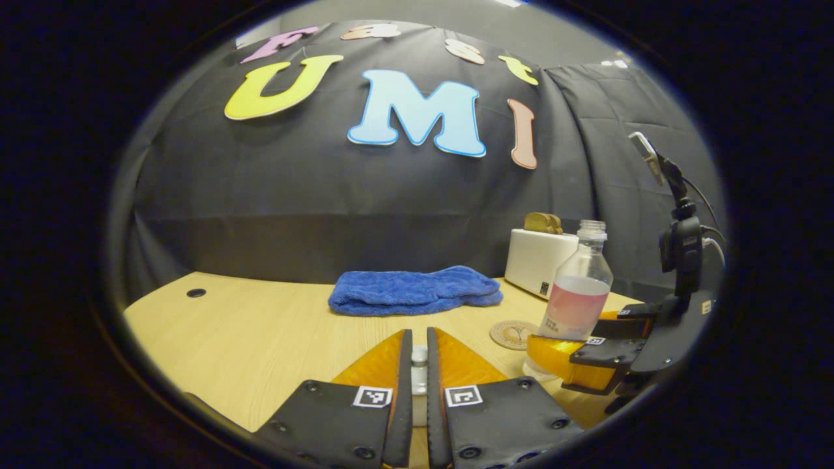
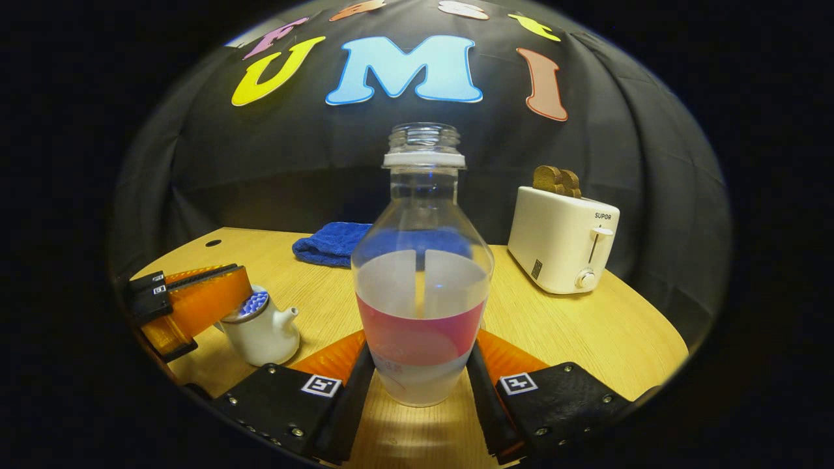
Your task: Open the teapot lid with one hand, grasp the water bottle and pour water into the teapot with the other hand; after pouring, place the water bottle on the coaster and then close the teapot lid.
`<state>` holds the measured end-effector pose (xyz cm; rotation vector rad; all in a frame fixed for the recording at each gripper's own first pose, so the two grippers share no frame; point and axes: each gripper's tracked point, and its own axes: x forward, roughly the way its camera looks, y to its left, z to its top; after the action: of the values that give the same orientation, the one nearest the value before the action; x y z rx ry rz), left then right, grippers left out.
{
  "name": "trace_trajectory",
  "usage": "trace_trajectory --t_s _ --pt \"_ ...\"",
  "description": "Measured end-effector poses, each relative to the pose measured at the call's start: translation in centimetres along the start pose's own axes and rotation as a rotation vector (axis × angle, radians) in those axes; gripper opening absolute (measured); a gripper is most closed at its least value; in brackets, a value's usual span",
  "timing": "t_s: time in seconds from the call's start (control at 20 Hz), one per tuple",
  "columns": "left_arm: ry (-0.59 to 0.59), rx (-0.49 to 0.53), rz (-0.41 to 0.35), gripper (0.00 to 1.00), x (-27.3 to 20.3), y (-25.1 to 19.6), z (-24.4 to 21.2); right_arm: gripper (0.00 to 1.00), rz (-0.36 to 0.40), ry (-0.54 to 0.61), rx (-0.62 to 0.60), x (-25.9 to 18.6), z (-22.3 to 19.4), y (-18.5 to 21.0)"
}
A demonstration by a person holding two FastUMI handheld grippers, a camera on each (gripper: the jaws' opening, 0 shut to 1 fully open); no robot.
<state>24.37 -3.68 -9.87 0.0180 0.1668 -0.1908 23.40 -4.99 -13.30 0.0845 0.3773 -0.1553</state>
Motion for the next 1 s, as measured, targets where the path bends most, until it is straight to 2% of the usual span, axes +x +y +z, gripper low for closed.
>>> trace_trajectory --t_s 0.1,0.15,0.25,0.45,0.65,0.85,1.0 --pt "-0.017 -0.017 -0.002 0.17 -0.3 0.0 0.4 0.74 -0.012 -0.011 -0.024 -0.2 0.2 -0.2" --pt "-0.029 -0.027 -0.006 0.14 -0.4 0.0 0.8 0.74 -0.007 -0.02 -0.04 -0.4 0.3 -0.1" --pt "-0.054 -0.046 -0.007 0.17 -0.9 0.3 1.6 0.74 0.006 -0.025 -0.053 -0.3 0.3 0.2" --pt "-0.118 -0.08 0.002 0.16 -2.2 1.4 3.5 0.74 0.028 -0.035 -0.067 -0.7 0.4 0.8" --pt "-0.146 -0.075 0.063 0.16 -3.2 4.1 4.1 0.74 -0.023 -0.068 -0.147 -0.9 0.8 0.1" --pt "-0.148 -0.051 0.135 0.16 -3.8 7.3 4.1 0.74 -0.019 -0.089 -0.202 -1.2 0.9 0.5" --pt "-0.141 -0.046 0.157 0.16 -3.7 8.7 3.6 0.73 -0.014 -0.07 -0.242 -1.0 0.6 0.9"
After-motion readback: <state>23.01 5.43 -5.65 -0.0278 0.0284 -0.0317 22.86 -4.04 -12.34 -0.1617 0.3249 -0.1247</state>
